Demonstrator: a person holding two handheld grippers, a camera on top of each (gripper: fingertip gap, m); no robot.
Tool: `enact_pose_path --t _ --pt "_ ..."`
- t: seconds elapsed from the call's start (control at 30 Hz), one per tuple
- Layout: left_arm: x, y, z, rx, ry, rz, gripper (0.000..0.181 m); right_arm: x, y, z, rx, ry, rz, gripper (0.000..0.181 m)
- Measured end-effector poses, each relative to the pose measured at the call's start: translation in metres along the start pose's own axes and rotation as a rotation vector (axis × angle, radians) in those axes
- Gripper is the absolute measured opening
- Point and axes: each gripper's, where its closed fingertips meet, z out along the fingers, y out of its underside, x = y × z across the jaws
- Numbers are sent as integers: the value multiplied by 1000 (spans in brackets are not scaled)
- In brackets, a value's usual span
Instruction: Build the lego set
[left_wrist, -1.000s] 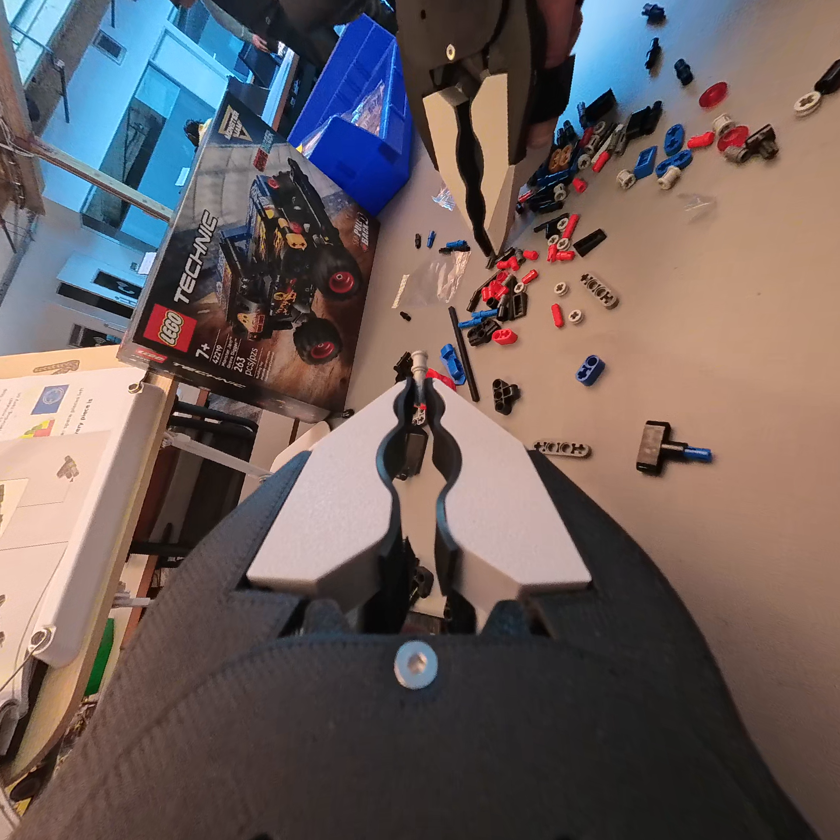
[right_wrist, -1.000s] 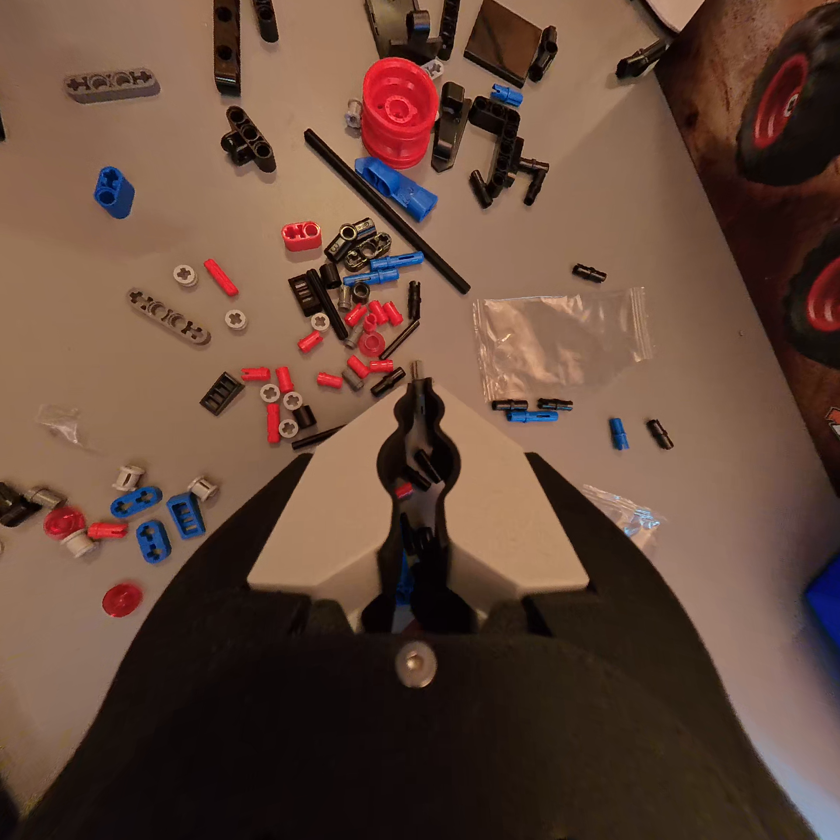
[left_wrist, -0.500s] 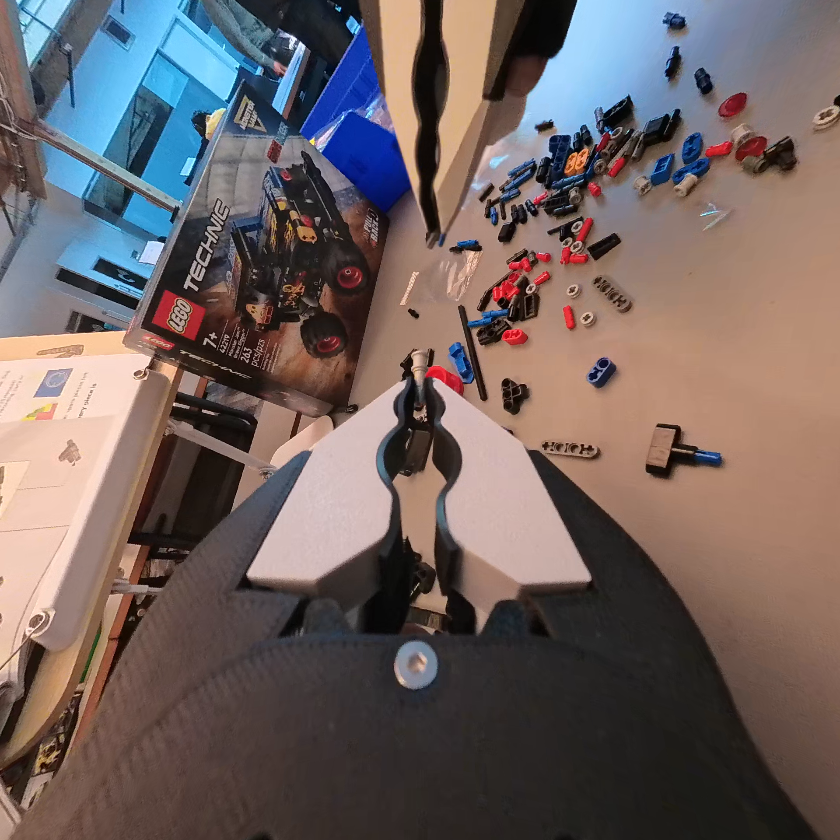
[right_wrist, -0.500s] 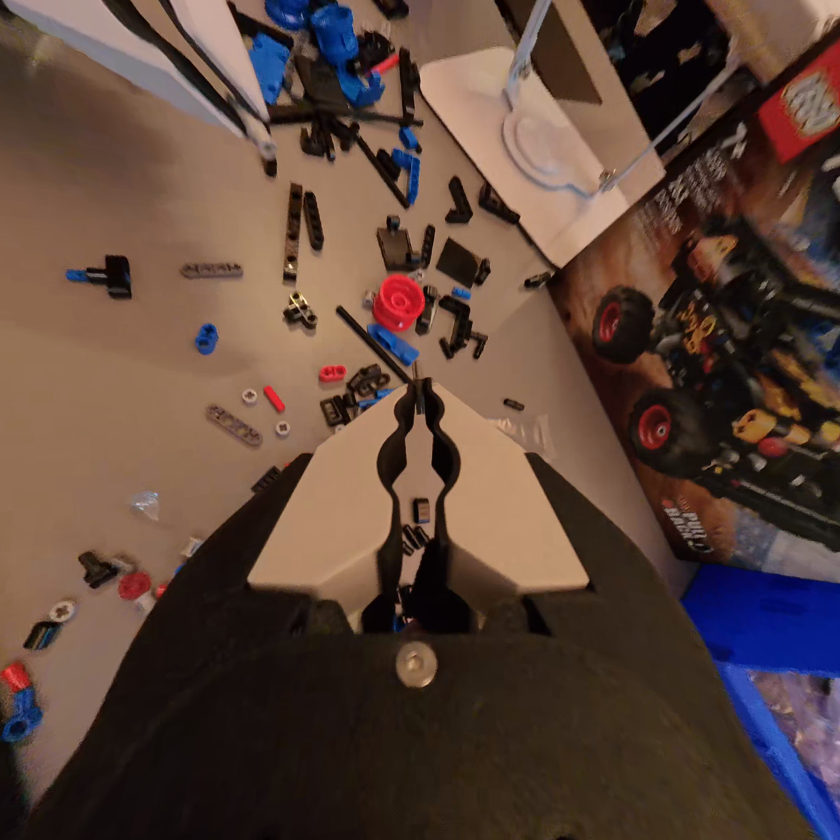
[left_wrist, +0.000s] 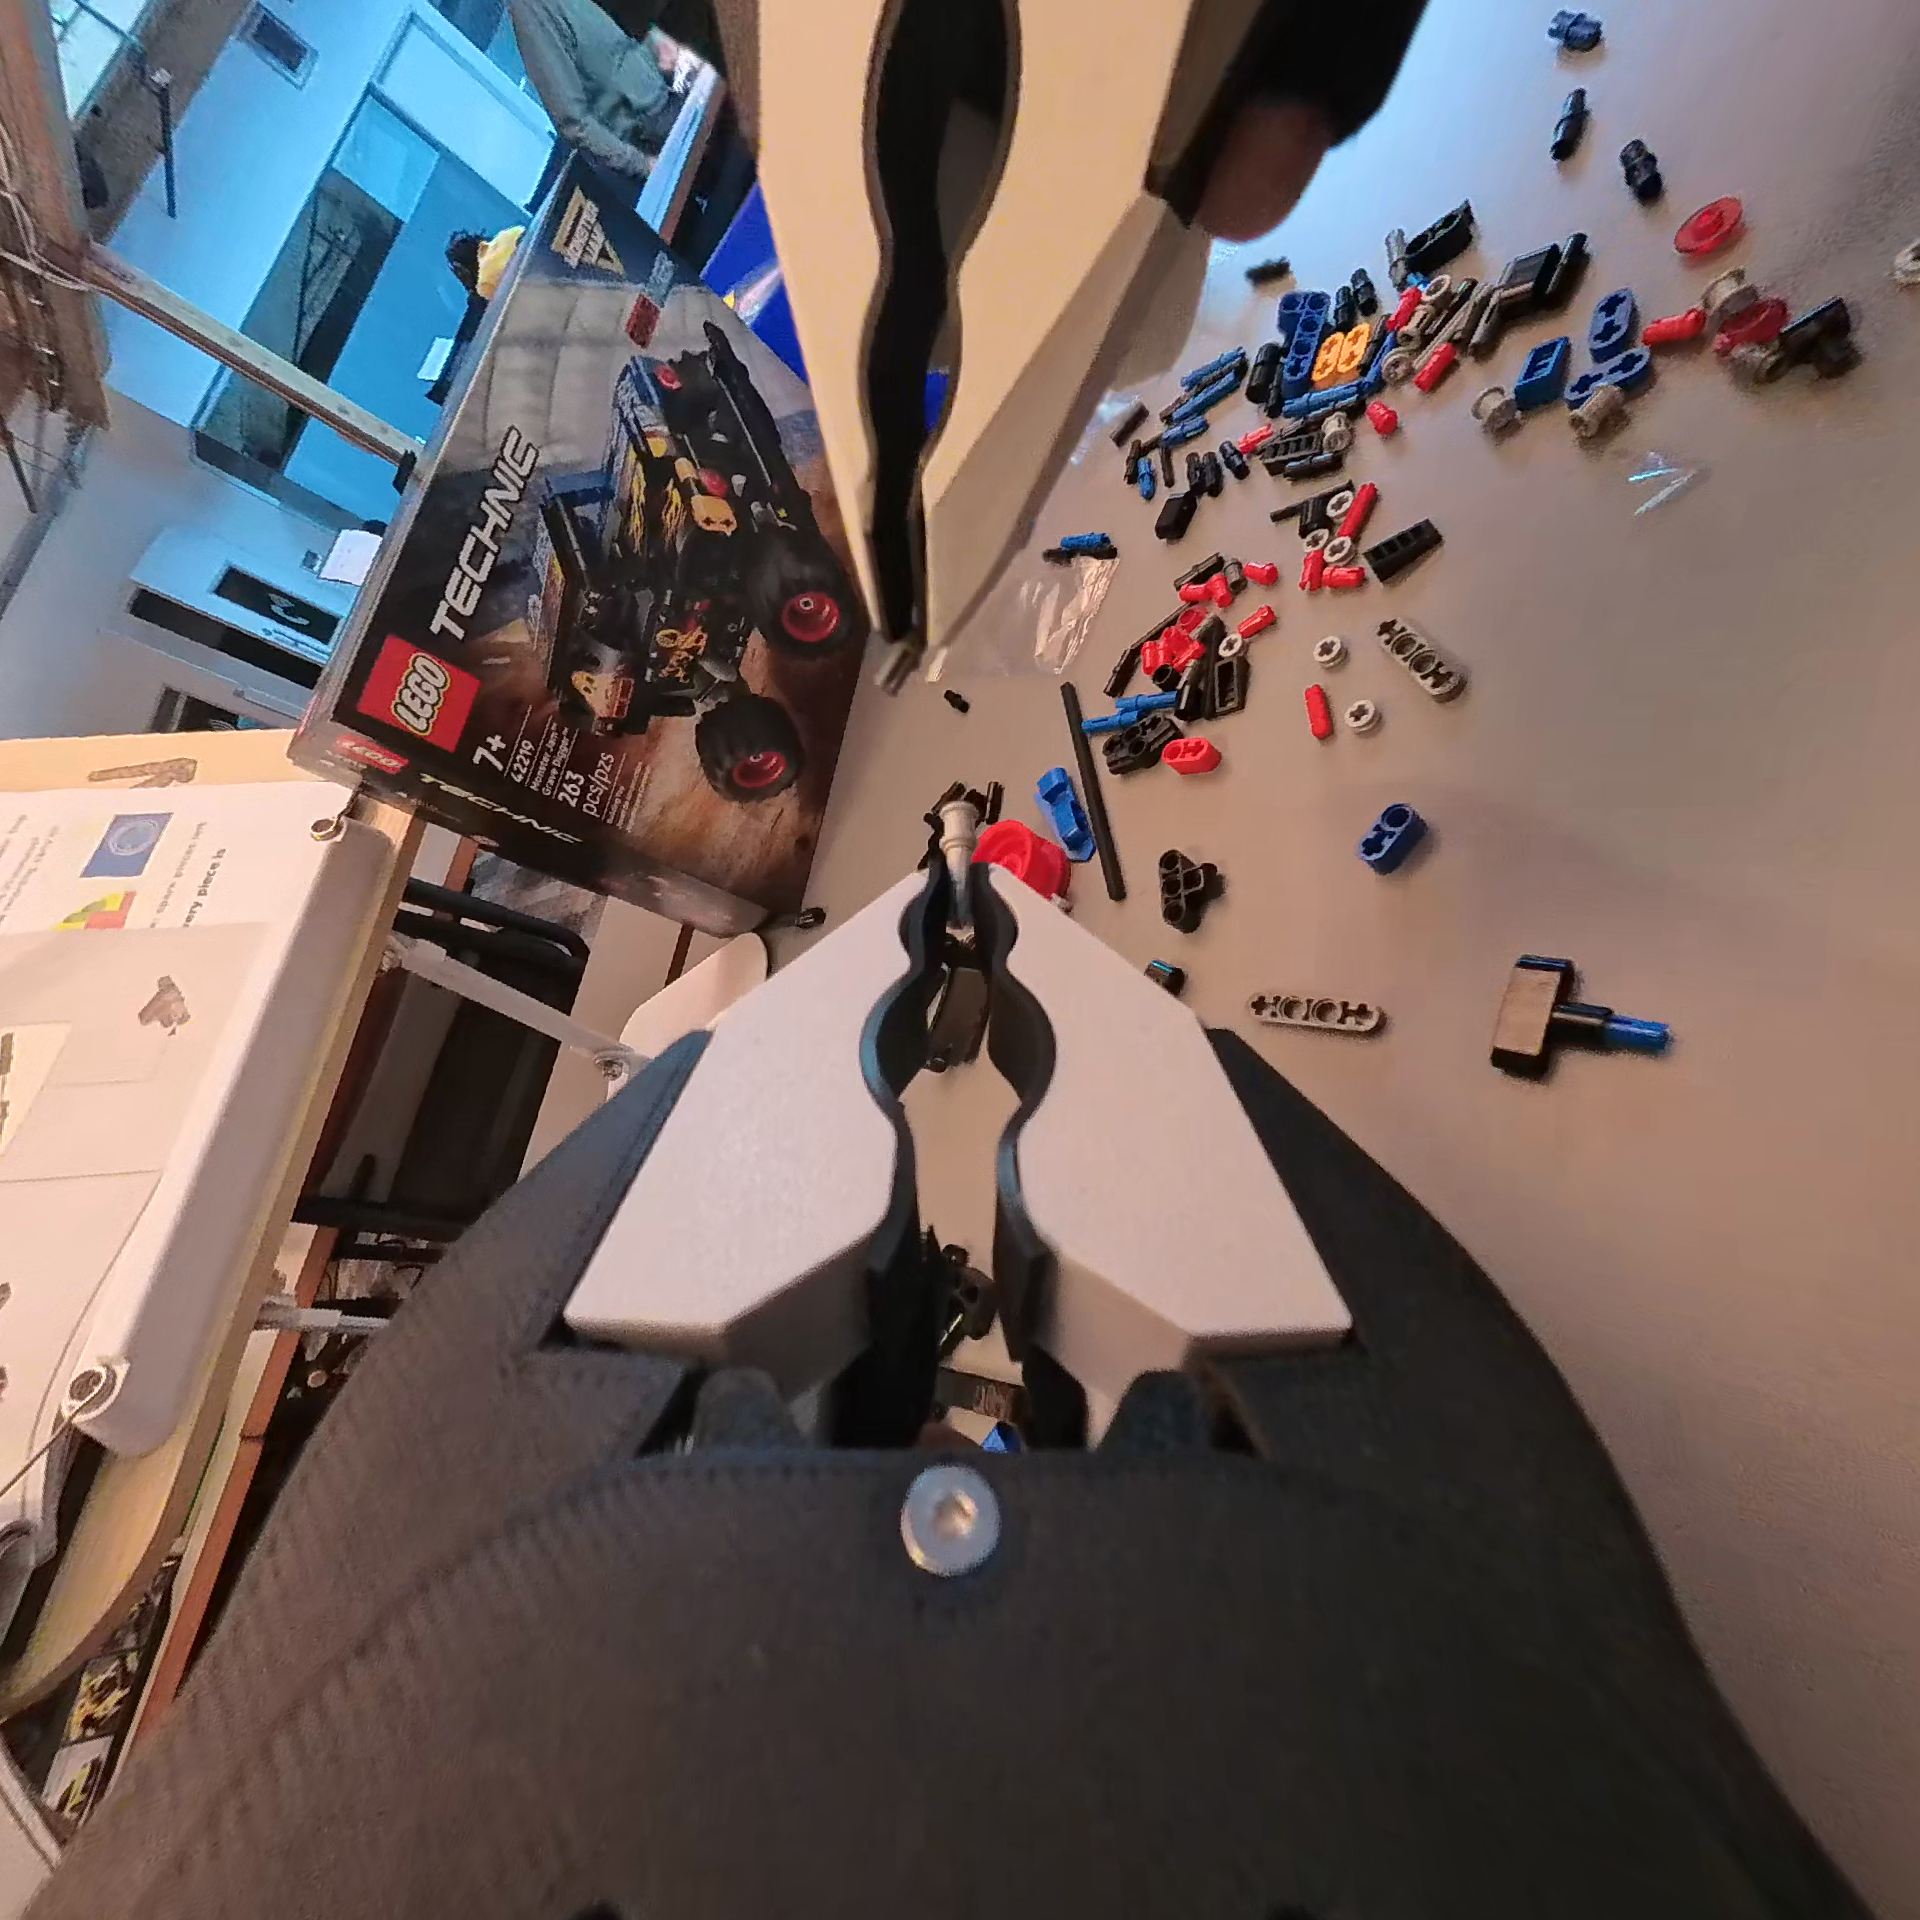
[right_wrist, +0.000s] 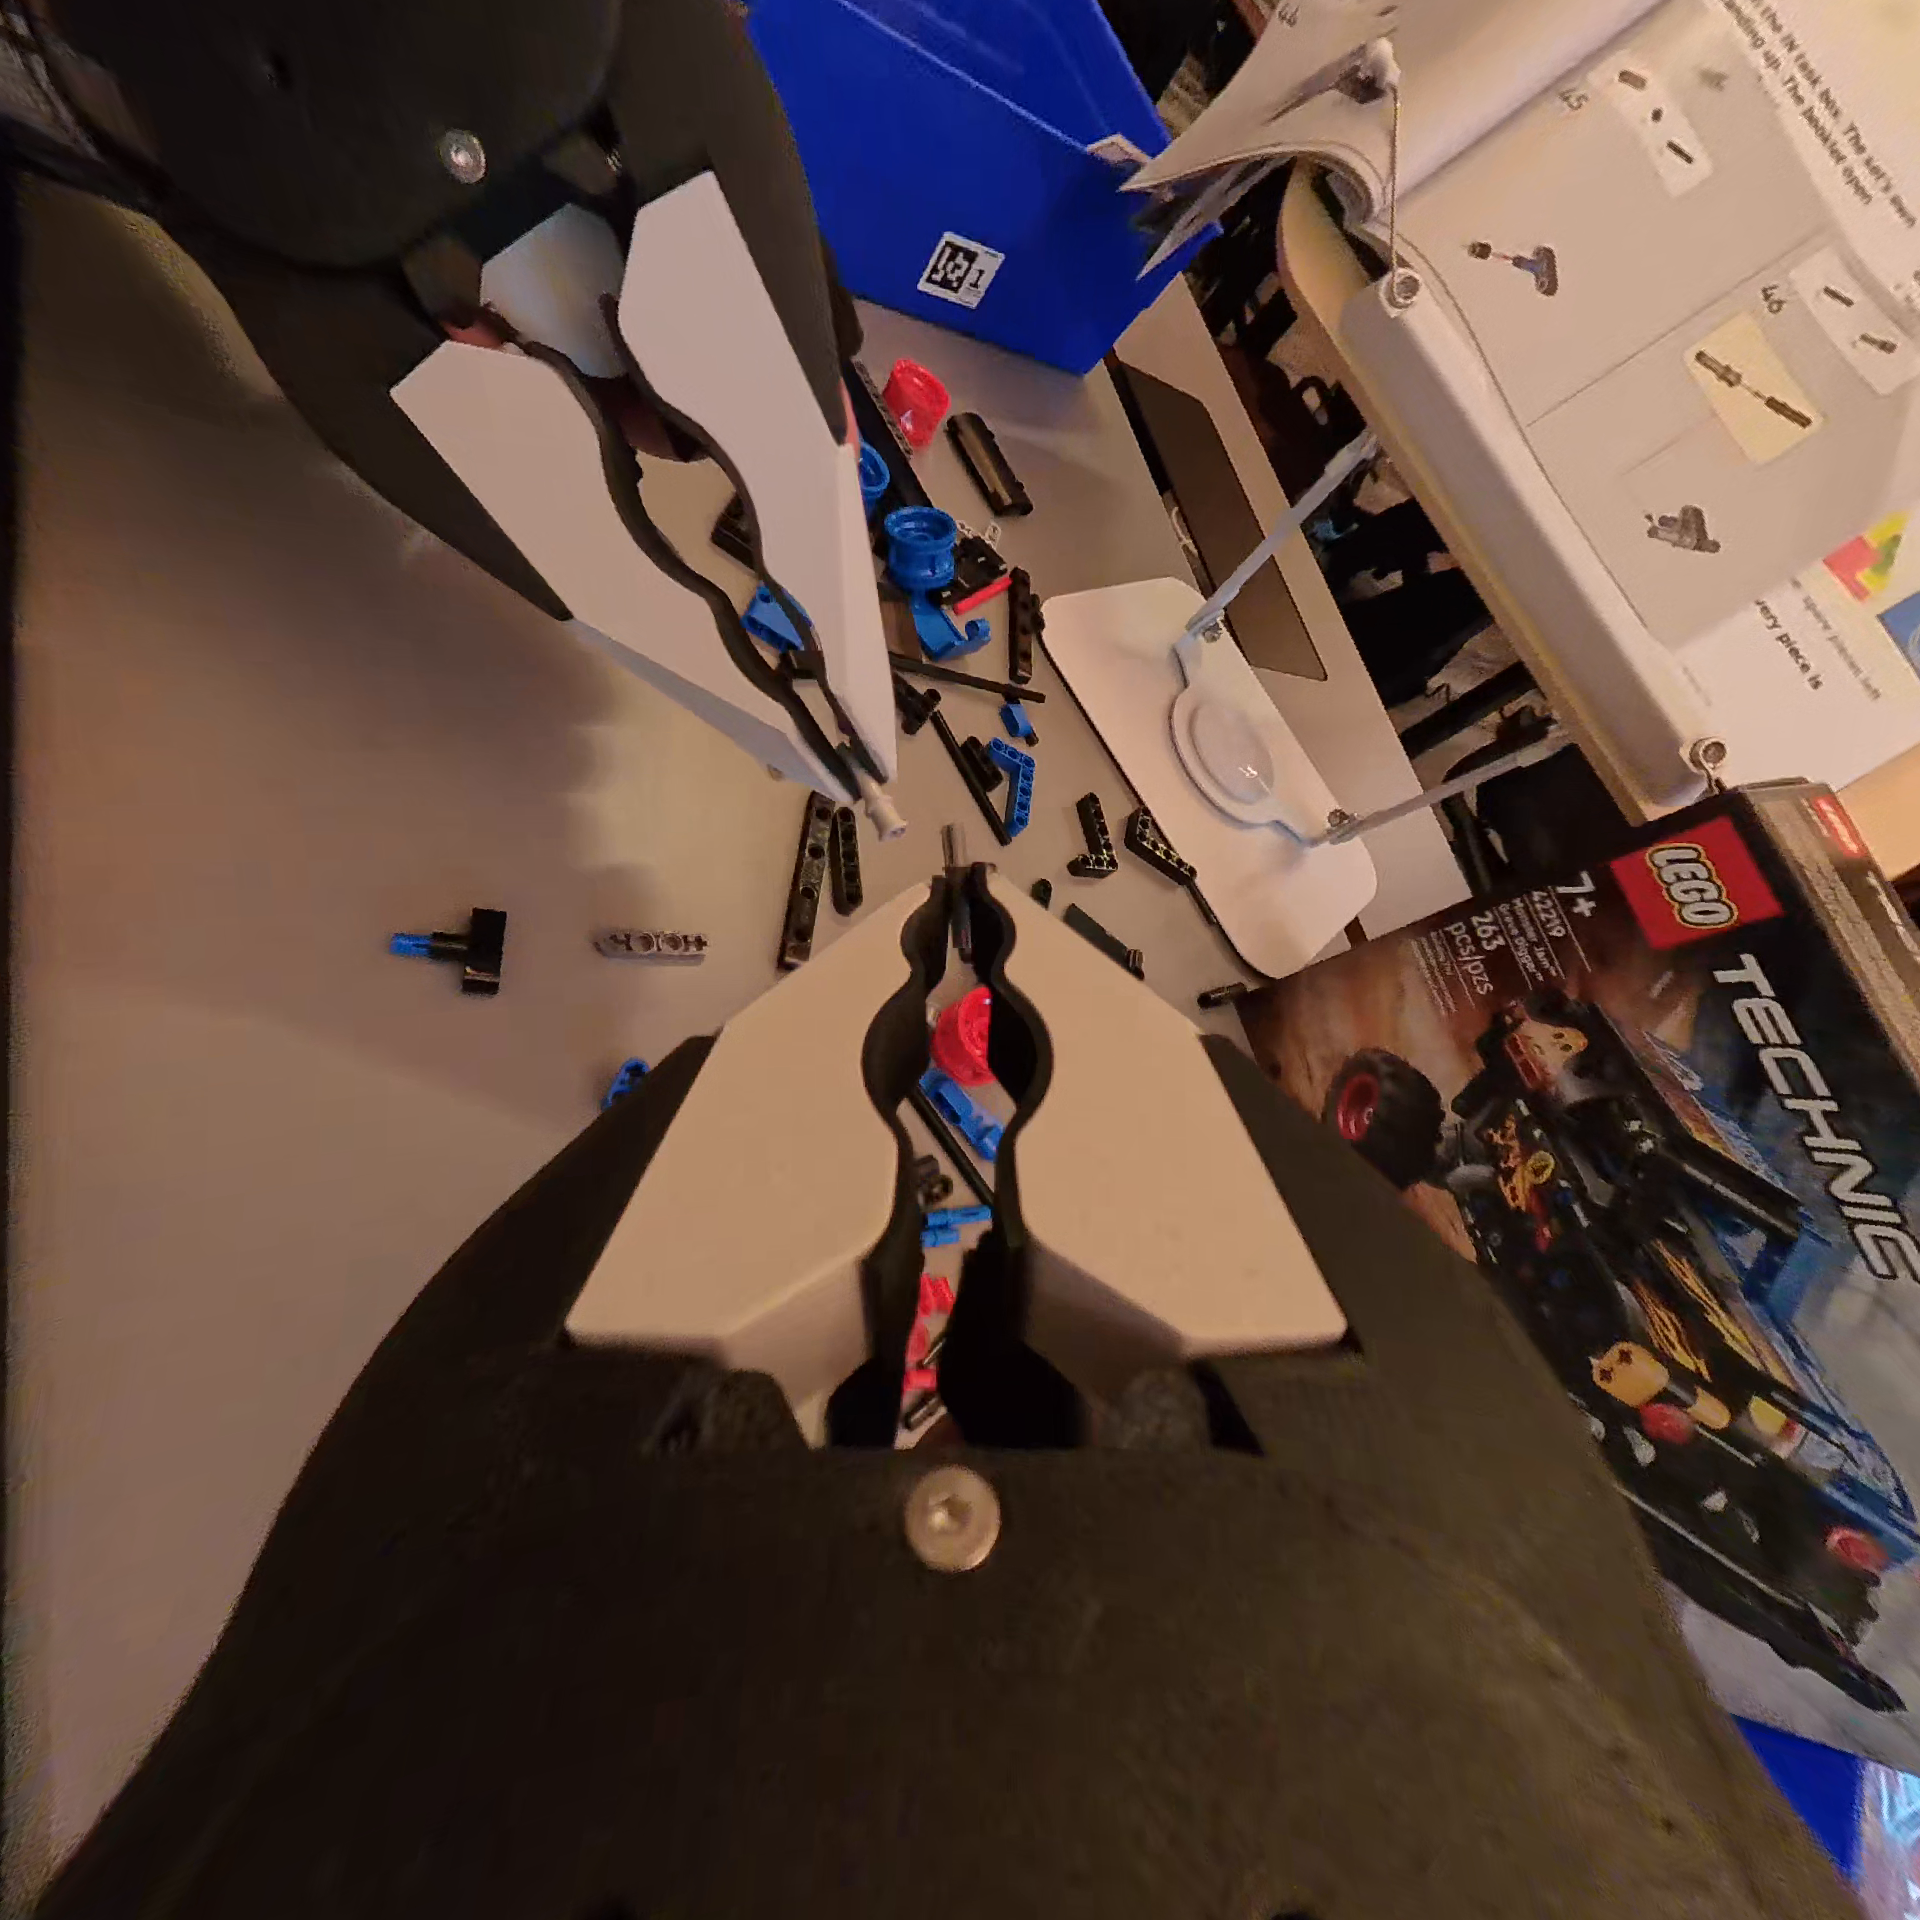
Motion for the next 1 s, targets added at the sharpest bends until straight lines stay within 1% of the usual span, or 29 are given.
enact_pose_path --t 0.13,0.5,0.8,1.0 --pt "0 1 1 -4 4 -1 2 -2 1 2 7 23 -69 0" --pt "0 4 3 -10 4 -14 1 0 2 3 35 49 -95 0" --pt "-4 3 1 -6 -10 -23 1 -9 -2 4 25 49 -180 0" --pt "-3 0 -1 11 -8 -26 1 -8 5 9 -5 60 -199 0"
